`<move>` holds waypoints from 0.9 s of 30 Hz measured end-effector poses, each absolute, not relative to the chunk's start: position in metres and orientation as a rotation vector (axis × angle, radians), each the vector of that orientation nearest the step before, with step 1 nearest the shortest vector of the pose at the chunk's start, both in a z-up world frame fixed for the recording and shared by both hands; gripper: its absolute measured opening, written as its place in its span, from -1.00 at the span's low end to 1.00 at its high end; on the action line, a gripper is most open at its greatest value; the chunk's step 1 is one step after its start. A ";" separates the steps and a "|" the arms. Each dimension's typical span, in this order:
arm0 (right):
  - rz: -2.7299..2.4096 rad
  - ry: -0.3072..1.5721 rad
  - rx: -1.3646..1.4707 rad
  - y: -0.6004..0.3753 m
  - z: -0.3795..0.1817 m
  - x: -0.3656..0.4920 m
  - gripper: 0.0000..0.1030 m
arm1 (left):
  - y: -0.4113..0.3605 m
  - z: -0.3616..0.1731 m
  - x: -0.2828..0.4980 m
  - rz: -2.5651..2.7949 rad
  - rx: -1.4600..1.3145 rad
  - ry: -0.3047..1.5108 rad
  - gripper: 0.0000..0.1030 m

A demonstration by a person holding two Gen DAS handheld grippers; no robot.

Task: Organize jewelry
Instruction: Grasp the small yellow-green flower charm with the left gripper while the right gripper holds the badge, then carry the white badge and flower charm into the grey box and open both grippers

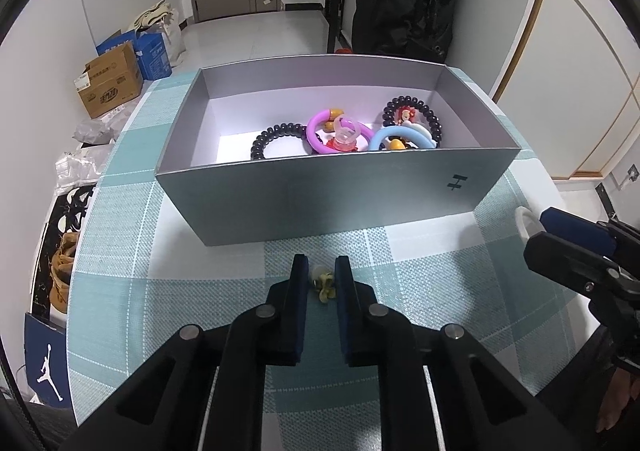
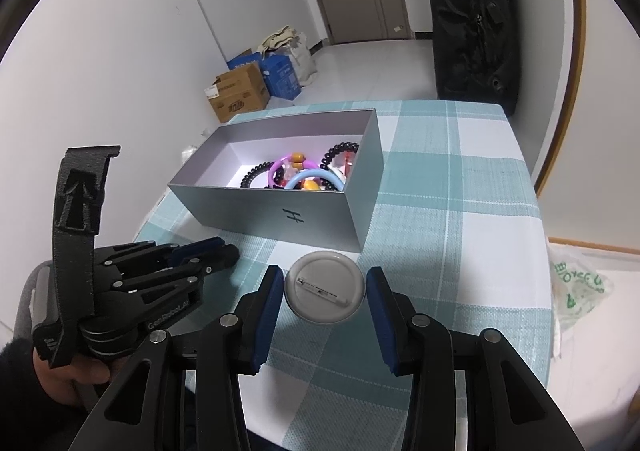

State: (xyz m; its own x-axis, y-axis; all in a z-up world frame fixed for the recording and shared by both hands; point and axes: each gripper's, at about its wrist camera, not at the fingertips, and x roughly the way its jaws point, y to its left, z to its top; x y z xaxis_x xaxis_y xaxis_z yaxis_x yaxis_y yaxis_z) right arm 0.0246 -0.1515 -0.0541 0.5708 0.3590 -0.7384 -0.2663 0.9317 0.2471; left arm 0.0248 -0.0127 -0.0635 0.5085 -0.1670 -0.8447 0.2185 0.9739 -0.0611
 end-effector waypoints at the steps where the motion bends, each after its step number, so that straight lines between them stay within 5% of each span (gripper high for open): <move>1: 0.368 0.892 0.111 -0.151 -0.054 0.025 -0.19 | -0.013 -0.063 0.024 -0.236 0.056 1.012 -0.83; 27: 0.409 0.871 0.071 -0.131 -0.047 0.016 -0.19 | 0.014 -0.028 0.009 -0.271 -0.069 0.901 -0.83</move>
